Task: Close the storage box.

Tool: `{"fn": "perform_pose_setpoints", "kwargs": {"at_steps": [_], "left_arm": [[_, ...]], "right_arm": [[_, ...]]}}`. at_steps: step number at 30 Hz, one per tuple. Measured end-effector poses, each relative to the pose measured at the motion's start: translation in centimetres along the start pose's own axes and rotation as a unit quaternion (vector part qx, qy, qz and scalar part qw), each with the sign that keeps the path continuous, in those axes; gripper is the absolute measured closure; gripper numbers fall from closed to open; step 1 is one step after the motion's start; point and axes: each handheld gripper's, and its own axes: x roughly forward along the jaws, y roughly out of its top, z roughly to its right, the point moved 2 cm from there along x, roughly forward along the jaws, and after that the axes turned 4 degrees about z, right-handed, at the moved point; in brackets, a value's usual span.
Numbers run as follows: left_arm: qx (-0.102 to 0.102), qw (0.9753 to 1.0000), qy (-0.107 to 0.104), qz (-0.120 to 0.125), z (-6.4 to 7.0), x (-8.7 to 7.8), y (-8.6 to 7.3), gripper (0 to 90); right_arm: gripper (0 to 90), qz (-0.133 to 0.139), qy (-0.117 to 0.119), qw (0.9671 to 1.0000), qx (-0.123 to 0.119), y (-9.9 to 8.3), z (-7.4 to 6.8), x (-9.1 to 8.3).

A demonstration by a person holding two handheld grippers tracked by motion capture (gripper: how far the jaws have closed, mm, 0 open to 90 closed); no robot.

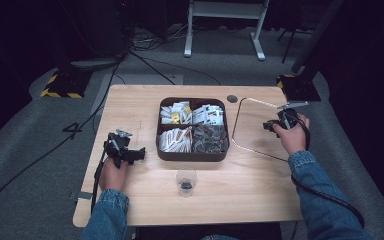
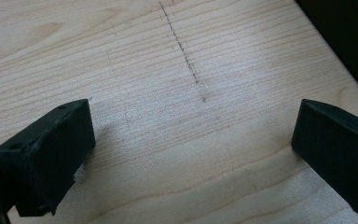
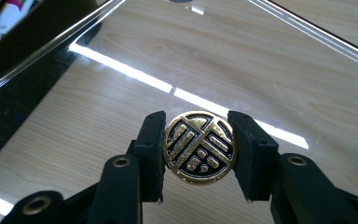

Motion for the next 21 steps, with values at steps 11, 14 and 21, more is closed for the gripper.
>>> {"fn": "perform_pose_setpoints", "kwargs": {"at_steps": [11,14,21], "left_arm": [[0.000,1.0000,0.000,0.000,0.0,0.0,0.0,0.0],[0.000,1.0000,0.000,0.000,0.0,0.0,0.0,0.0],[-0.001,1.0000,0.001,0.000,0.0,0.0,0.0,0.0]], "right_arm": [[58.8,0.005,0.013,0.9998,-0.013,1.8,-1.4,-1.7],[58.8,0.008,0.016,0.9997,-0.017,2.2,-1.9,-2.1],[58.8,0.016,0.026,0.9993,-0.022,3.3,-3.3,-3.1]]}}
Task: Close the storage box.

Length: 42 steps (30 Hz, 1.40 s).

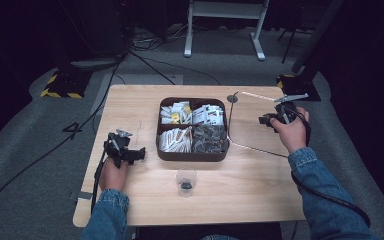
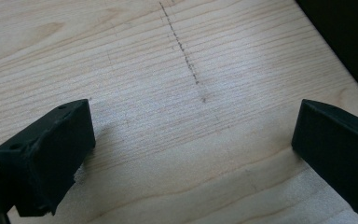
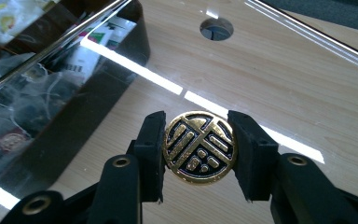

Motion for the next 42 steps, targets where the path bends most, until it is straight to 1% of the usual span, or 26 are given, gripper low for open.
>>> {"fn": "perform_pose_setpoints", "kwargs": {"at_steps": [8,15,26,35,42], "left_arm": [[-0.001,1.0000,0.001,0.000,0.0,0.0,0.0,0.0],[-0.001,1.0000,0.001,0.000,0.0,0.0,0.0,0.0],[-0.001,1.0000,0.001,0.000,0.1,0.0,0.0,0.0],[-0.001,1.0000,0.000,-0.001,0.1,0.0,0.0,0.0],[-0.001,1.0000,0.001,0.001,0.1,0.0,0.0,0.0]], "right_arm": [[58.8,0.012,0.014,0.9998,-0.008,1.3,-1.9,-0.7],[58.8,0.019,0.030,0.9991,-0.023,2.7,-3.9,-0.7],[58.8,0.016,0.056,0.9974,-0.044,4.6,-7.0,0.7],[58.8,0.019,0.070,0.9956,-0.059,6.1,-9.6,1.7],[58.8,0.020,0.075,0.9953,-0.058,6.9,-11.2,2.5]]}}
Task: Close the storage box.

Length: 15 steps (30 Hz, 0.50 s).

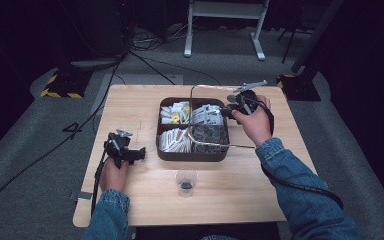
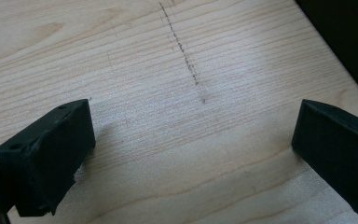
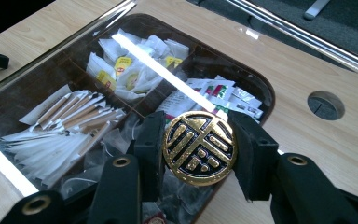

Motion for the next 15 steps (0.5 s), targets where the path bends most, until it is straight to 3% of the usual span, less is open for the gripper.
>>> {"fn": "perform_pose_setpoints", "kwargs": {"at_steps": [15], "left_arm": [[-0.001,1.0000,0.001,-0.001,0.0,0.0,0.0,0.0]], "right_arm": [[58.8,-0.002,0.003,0.9999,-0.014,1.5,-2.4,2.5]]}}
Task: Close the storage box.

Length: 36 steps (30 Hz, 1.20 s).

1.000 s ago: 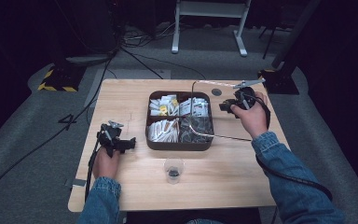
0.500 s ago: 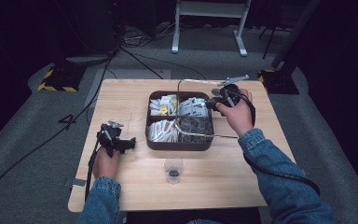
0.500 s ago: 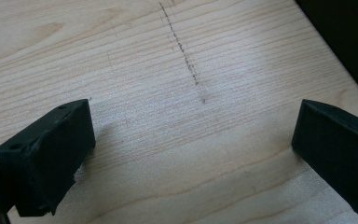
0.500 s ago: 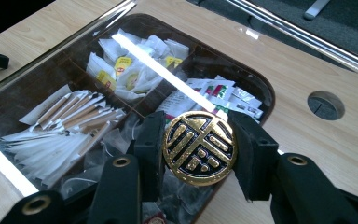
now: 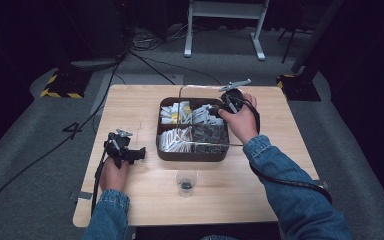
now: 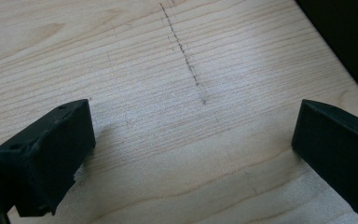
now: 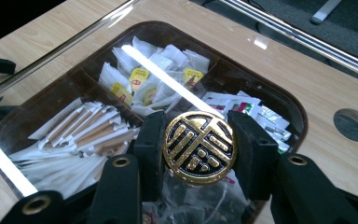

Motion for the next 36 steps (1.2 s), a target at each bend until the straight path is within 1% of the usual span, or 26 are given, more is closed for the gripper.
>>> {"fn": "perform_pose_setpoints", "kwargs": {"at_steps": [6,12,21,27,36], "left_arm": [[0.000,1.0000,0.000,0.000,0.0,0.0,0.0,0.0],[0.000,1.0000,0.000,0.000,0.0,0.0,0.0,0.0],[0.000,1.0000,0.000,0.000,0.0,0.0,0.0,0.0],[0.000,1.0000,0.000,0.000,0.0,0.0,0.0,0.0],[0.000,1.0000,0.000,0.000,0.0,0.0,0.0,0.0]], "right_arm": [[58.7,-0.004,0.007,0.9999,0.011,0.2,-0.7,1.2],[58.8,-0.006,0.005,0.9998,0.018,0.2,-1.1,2.6],[58.8,-0.012,0.002,0.9998,0.016,-0.3,-1.7,4.4],[58.7,-0.018,0.007,0.9997,0.016,-0.7,-2.3,5.7],[58.7,-0.030,0.014,0.9994,0.007,-1.1,-3.2,7.3]]}}
